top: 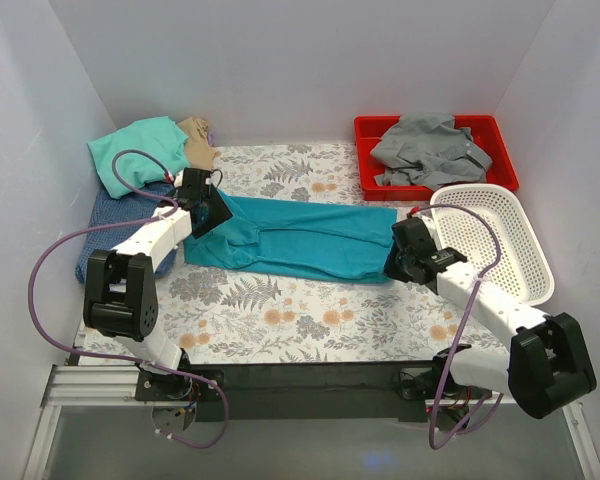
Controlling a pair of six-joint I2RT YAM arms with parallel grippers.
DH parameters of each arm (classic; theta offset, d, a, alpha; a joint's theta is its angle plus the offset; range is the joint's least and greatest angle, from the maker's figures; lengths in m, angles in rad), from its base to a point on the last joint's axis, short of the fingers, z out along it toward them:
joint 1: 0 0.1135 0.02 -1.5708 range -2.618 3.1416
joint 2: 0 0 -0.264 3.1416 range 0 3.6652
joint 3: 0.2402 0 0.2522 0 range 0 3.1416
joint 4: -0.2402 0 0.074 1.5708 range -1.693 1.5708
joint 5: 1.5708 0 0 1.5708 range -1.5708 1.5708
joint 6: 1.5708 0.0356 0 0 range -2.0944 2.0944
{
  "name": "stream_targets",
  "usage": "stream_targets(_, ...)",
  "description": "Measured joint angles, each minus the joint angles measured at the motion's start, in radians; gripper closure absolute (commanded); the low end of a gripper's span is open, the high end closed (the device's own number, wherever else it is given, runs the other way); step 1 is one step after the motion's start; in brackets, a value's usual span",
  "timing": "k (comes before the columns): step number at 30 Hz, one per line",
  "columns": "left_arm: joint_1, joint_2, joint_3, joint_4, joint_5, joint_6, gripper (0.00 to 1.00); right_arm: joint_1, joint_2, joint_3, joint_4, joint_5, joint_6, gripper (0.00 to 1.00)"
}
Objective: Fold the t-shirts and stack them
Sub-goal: Fold the tshirt
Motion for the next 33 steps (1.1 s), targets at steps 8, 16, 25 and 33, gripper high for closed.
stream_targets(8,0.01,0.003,0.015,-0.005,-0.013,0.01,0.41,-0.011,0.068,0.042,-0.004,0.102,-0.038,0.99)
stream_targets(16,0.014,0.009,0.016,-0.008,-0.018,0.015,0.41,-0.025,0.117,0.053,0.01,0.171,-0.052,0.87)
stream_targets(25,0.016,0.009,0.016,-0.008,-0.018,0.015,0.41,-0.043,0.208,0.11,0.097,0.2,-0.131,0.58)
stream_targets(33,0.016,0.009,0.016,-0.012,-0.018,0.015,0.41,-0.061,0.313,0.288,0.181,0.138,-0.265,0.56)
